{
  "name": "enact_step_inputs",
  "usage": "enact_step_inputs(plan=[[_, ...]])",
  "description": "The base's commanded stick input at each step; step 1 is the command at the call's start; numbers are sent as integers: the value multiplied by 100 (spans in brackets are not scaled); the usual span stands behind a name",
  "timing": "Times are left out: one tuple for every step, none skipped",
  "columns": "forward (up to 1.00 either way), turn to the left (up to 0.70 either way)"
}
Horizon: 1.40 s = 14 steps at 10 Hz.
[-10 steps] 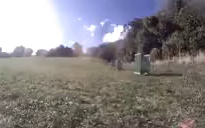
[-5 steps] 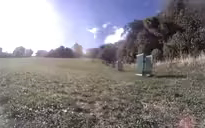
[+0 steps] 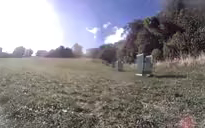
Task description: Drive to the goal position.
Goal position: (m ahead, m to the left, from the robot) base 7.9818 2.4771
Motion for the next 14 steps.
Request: enact_step_inputs(plan=[[50,0],[50,0],[50,0],[50,-3],[50,-23],[50,-42],[50,-50],[50,-50],[50,-50],[50,-50],[50,-50],[50,-50],[50,-50],[50,-50]])
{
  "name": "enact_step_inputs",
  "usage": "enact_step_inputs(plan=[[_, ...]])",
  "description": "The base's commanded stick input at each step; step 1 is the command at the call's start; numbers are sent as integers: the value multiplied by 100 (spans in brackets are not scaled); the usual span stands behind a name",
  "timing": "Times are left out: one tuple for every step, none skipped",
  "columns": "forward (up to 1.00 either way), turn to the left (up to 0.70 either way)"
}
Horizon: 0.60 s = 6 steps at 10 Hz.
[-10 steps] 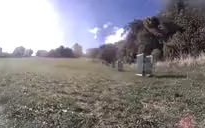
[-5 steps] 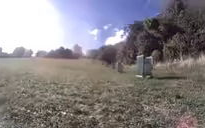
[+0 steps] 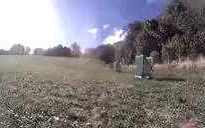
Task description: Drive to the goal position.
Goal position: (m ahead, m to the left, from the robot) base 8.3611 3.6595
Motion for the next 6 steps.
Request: enact_step_inputs(plan=[[50,-50],[50,-50],[50,-50],[50,-49],[50,-31],[50,-14]])
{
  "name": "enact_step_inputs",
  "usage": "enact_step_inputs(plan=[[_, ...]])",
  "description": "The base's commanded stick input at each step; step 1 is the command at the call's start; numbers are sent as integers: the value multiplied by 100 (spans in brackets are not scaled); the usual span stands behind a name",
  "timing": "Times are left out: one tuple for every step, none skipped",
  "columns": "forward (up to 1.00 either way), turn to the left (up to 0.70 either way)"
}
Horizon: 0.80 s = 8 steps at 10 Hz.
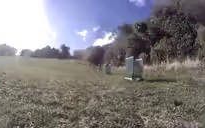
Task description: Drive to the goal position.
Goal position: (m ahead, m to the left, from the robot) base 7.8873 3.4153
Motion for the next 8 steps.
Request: enact_step_inputs(plan=[[50,0],[50,0],[50,0],[50,0],[50,0],[50,0],[50,0],[50,0]])
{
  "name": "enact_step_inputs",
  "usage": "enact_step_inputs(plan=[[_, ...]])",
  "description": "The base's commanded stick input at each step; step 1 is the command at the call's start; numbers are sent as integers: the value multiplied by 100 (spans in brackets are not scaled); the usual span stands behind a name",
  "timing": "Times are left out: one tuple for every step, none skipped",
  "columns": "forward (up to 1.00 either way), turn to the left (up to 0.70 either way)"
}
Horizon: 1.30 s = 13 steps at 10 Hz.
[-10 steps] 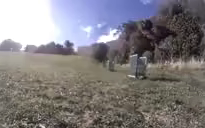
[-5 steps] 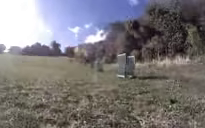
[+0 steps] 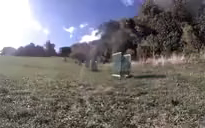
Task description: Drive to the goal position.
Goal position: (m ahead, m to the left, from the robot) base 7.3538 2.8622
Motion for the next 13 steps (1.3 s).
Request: enact_step_inputs(plan=[[50,0],[50,0],[50,0],[50,0],[50,0],[50,0],[50,0],[50,0],[50,4],[50,25],[50,47],[50,28],[50,7]])
